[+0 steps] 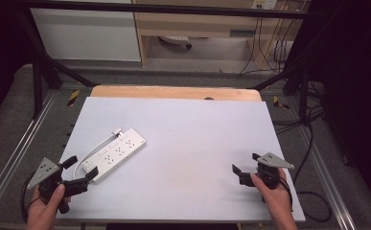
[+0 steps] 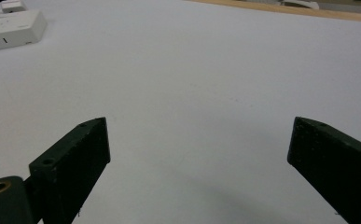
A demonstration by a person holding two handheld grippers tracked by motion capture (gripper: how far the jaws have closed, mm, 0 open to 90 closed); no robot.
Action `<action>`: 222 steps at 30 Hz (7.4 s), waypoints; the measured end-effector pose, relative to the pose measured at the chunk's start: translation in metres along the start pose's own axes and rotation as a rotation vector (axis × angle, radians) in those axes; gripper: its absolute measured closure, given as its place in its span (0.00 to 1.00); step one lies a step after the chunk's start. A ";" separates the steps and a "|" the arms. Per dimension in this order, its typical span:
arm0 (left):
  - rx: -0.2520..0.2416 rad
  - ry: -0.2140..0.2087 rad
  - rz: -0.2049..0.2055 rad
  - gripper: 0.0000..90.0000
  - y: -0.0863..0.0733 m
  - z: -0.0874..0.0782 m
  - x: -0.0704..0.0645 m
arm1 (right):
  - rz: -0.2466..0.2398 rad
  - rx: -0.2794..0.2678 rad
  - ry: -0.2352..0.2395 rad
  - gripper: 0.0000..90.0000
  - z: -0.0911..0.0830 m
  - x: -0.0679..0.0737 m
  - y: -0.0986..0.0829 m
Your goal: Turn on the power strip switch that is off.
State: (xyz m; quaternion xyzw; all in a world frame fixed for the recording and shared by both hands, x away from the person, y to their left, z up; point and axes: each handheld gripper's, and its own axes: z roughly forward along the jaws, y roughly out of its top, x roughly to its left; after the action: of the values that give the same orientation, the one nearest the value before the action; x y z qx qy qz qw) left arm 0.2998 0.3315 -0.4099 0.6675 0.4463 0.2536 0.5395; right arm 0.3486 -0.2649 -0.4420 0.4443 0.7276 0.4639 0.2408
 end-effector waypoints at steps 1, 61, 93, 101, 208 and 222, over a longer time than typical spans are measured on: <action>0.000 0.000 0.000 0.07 0.000 0.000 0.000 | 0.000 0.000 0.000 0.07 0.000 0.000 0.000; 0.039 -0.050 0.029 0.06 0.049 0.059 -0.020 | 0.034 -0.044 0.051 0.03 0.001 0.010 0.004; 0.043 -0.040 0.052 0.05 0.071 0.084 -0.017 | 0.030 -0.045 0.048 0.03 -0.001 0.010 0.004; 0.045 -0.033 0.051 0.05 0.072 0.090 -0.015 | 0.023 -0.041 0.050 0.03 0.000 0.010 0.004; 0.202 0.106 0.077 0.14 0.058 0.171 0.009 | 0.028 -0.048 0.044 0.02 -0.004 0.007 0.004; 0.193 0.121 0.094 0.31 0.059 0.172 0.009 | 0.027 -0.051 0.046 0.02 -0.005 0.007 0.004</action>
State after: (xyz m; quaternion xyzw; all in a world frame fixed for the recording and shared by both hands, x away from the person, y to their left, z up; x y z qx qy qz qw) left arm 0.4642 0.2530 -0.4056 0.7198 0.4687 0.2744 0.4324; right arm 0.3434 -0.2602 -0.4357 0.4371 0.7146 0.4958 0.2289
